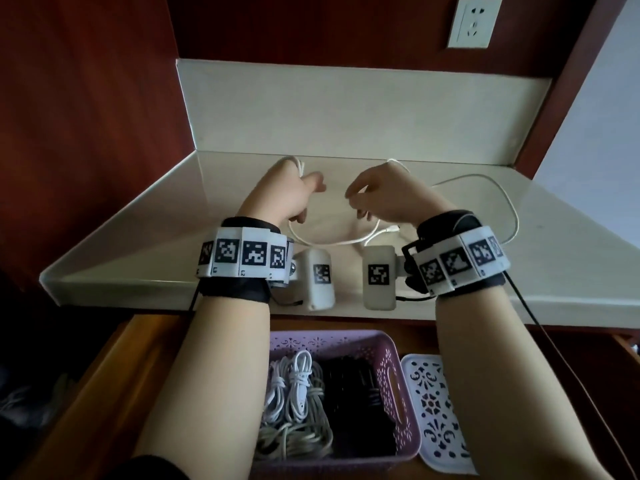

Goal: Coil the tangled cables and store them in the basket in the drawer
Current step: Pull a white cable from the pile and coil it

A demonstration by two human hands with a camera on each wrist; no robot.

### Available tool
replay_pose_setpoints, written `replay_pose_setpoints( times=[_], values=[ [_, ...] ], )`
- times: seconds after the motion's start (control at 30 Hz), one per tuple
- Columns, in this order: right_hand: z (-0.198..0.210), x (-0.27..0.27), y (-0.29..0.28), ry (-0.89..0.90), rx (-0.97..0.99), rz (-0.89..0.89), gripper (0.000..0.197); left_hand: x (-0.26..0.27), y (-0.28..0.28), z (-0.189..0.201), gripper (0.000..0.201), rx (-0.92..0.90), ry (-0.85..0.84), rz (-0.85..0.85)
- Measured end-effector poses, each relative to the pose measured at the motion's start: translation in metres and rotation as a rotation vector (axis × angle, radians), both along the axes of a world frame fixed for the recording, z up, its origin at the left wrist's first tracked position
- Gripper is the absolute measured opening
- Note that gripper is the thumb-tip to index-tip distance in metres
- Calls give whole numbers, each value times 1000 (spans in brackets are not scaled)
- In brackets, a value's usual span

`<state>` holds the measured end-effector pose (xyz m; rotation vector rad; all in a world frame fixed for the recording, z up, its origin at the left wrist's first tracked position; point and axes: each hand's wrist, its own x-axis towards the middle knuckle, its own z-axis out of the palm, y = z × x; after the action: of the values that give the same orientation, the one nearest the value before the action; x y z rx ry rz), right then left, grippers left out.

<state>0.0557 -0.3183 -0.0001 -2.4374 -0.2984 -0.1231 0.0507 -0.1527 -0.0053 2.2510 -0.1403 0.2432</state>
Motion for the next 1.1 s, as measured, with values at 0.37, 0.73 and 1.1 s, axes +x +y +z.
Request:
replay_pose_setpoints(
  times=[0.37,0.73,1.1],
  values=[
    [-23,-8,1,-385,41,140,62,-33,2,12,25,-351,17,-355],
    [-6,-22,-7,-301,45,112,17,-35,10,14,27,-339,-34,-421],
    [4,-21,-29,-789,129,-218,18,-60,-8,16,39,-174,256,-931]
  ],
)
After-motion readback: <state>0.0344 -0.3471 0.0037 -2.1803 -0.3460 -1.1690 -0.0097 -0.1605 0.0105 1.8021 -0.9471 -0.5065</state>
